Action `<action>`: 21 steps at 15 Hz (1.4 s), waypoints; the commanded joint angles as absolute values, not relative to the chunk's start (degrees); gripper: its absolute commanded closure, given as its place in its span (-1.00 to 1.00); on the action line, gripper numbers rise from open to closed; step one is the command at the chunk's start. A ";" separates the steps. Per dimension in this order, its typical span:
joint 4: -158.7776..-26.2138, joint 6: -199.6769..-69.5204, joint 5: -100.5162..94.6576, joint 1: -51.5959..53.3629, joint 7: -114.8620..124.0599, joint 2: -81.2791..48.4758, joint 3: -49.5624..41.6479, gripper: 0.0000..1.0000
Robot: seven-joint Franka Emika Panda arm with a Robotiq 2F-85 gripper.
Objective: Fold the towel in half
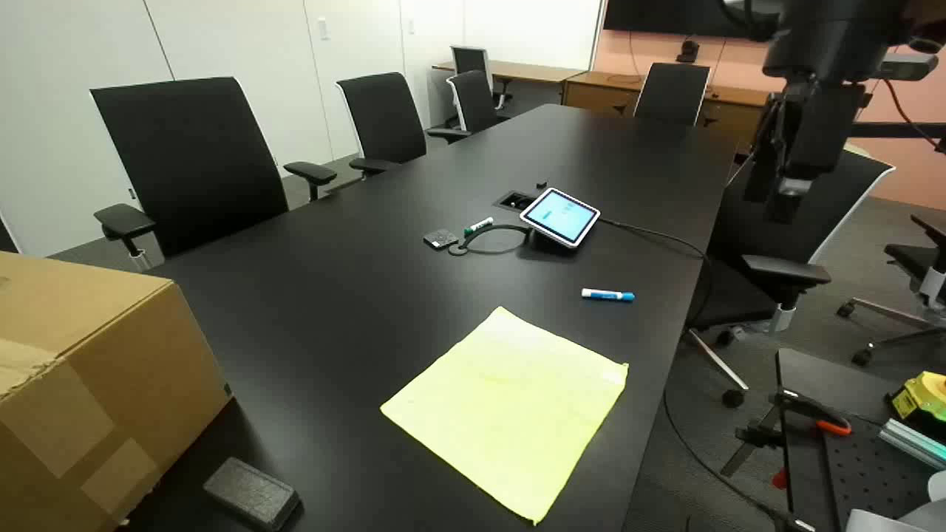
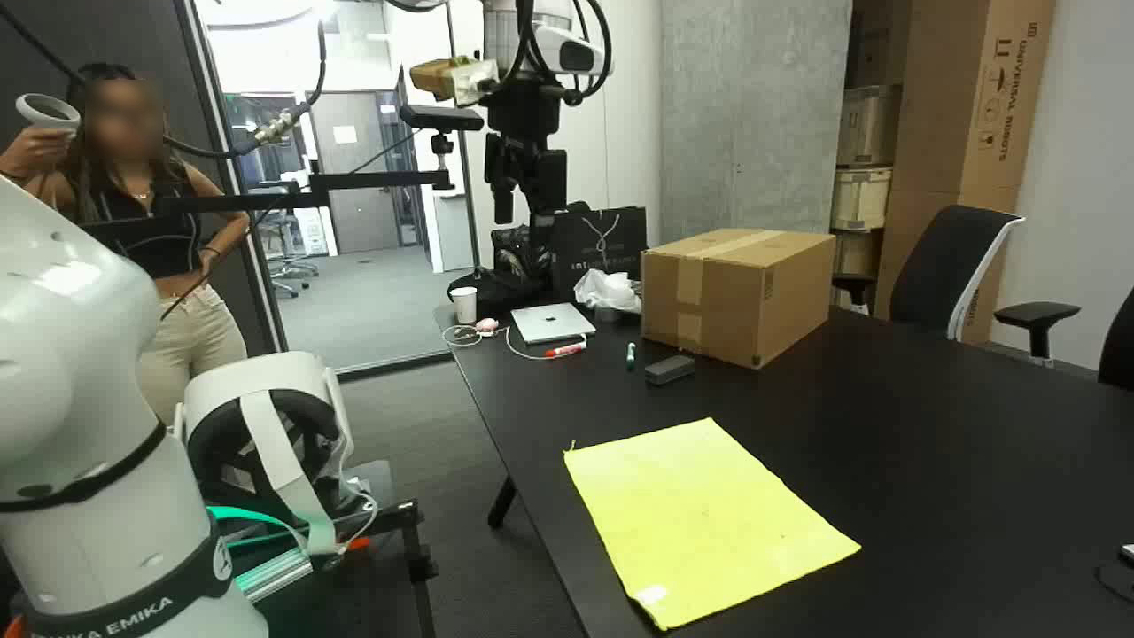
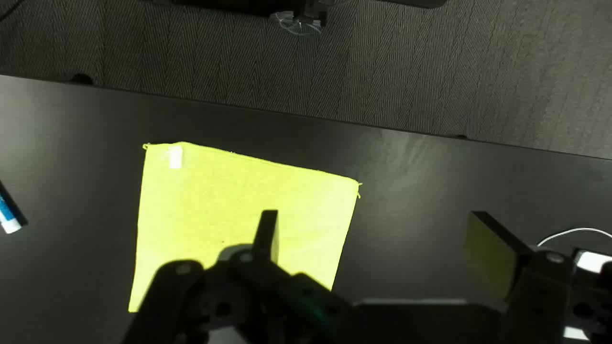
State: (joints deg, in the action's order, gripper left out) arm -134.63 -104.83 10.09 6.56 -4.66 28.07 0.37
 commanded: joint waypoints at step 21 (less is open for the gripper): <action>-134.09 -126.19 10.25 -1.73 13.95 -0.56 -0.67 -1.00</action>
